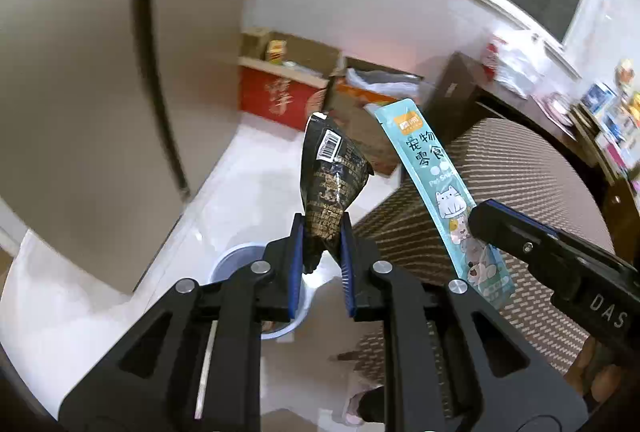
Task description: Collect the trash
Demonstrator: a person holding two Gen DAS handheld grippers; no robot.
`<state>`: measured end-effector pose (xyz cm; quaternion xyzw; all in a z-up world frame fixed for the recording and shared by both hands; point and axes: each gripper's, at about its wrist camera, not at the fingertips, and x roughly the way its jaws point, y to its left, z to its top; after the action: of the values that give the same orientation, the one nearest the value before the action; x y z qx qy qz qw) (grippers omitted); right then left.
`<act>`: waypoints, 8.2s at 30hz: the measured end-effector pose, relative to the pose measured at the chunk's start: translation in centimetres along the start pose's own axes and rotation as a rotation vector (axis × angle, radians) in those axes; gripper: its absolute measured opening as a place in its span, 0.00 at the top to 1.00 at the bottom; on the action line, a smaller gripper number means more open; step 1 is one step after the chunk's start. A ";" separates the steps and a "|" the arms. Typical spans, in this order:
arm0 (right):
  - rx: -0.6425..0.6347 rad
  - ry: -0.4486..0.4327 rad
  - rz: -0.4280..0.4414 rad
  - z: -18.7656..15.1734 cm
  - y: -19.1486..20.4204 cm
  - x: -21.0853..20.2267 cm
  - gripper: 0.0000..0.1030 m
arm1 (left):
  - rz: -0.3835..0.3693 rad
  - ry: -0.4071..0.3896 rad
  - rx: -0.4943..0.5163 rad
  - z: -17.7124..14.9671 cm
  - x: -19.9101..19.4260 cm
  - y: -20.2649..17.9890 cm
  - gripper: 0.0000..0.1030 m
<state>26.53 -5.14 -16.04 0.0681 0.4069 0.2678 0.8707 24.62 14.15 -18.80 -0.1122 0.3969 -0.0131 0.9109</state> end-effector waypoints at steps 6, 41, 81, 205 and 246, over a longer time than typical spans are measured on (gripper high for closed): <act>-0.022 0.050 0.029 -0.4 3.0 5.1 0.92 | 0.069 0.028 -0.074 -0.9 0.9 5.8 0.84; 0.017 -0.133 -0.139 -0.2 2.9 2.5 0.33 | 0.106 0.055 -0.072 1.4 3.9 6.2 0.26; -0.176 -0.532 -0.313 -10.1 9.7 -31.5 0.09 | 0.133 -0.541 0.183 -6.1 -31.4 -9.3 0.08; -0.178 -0.565 -0.311 -11.5 11.7 -32.8 0.07 | 0.080 -0.572 0.221 -7.7 -33.5 -8.8 0.07; -0.179 -0.549 -0.298 -11.2 11.4 -32.1 0.07 | 0.082 -0.563 0.223 -7.6 -33.1 -8.3 0.07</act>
<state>-3.39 -13.38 1.96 0.0008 0.1372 0.1438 0.9800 -3.04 8.34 1.76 0.0055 0.1292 0.0117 0.9915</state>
